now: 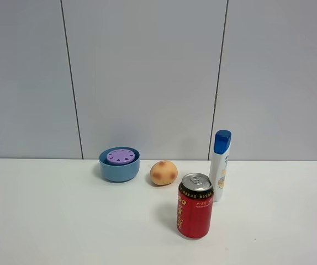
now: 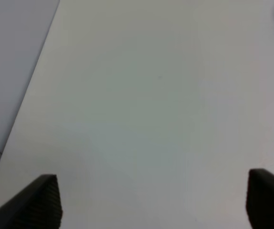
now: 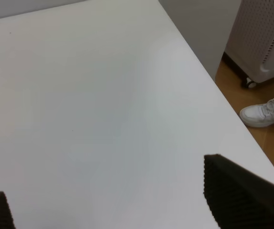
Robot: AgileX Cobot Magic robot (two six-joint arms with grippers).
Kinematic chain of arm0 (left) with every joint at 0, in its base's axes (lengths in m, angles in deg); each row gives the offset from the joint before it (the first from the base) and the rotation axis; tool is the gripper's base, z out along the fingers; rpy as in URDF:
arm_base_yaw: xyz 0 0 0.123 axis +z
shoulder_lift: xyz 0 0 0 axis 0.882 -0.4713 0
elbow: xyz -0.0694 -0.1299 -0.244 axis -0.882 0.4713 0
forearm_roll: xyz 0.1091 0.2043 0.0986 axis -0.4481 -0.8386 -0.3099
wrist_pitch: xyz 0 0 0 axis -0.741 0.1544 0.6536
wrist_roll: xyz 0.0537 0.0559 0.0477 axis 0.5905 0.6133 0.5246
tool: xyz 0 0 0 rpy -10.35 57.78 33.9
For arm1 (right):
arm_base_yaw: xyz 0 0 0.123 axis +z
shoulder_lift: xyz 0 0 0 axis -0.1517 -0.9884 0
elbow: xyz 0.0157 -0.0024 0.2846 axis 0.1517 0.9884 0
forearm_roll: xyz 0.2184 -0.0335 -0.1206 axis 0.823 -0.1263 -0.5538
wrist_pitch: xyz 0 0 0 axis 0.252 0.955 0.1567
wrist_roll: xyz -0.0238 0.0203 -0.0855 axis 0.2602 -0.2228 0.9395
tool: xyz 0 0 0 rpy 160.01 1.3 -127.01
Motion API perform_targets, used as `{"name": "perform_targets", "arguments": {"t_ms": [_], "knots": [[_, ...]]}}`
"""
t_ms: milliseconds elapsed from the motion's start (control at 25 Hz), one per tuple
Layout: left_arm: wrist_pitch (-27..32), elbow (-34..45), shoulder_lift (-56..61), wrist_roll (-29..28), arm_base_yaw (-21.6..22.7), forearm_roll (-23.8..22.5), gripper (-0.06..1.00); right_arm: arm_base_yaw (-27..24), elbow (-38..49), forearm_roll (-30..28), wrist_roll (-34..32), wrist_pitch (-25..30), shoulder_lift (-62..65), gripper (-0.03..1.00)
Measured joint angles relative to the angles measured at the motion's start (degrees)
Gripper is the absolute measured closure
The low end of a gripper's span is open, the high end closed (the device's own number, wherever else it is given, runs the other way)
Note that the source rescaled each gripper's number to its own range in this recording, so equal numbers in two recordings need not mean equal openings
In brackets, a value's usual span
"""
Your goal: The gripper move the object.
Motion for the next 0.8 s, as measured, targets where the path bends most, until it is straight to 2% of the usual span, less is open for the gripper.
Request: {"name": "perform_targets", "arguments": {"t_ms": [200,360,480,800], "knots": [[0.0,6.59,7.39,0.0,2.66,2.94,0.74,0.0,0.0,0.0,0.0,0.0,0.0,-0.03],[-0.22,12.05,12.37,0.0,2.85,4.5,0.74,0.0,0.0,0.0,0.0,0.0,0.0,-0.03],[-2.88,15.11,16.22,0.3,3.04,5.04,0.74,0.0,0.0,0.0,0.0,0.0,0.0,-0.03],[-7.66,17.95,19.15,3.66,2.41,7.94,0.74,0.0,0.0,0.0,0.0,0.0,0.0,-0.03]]}}
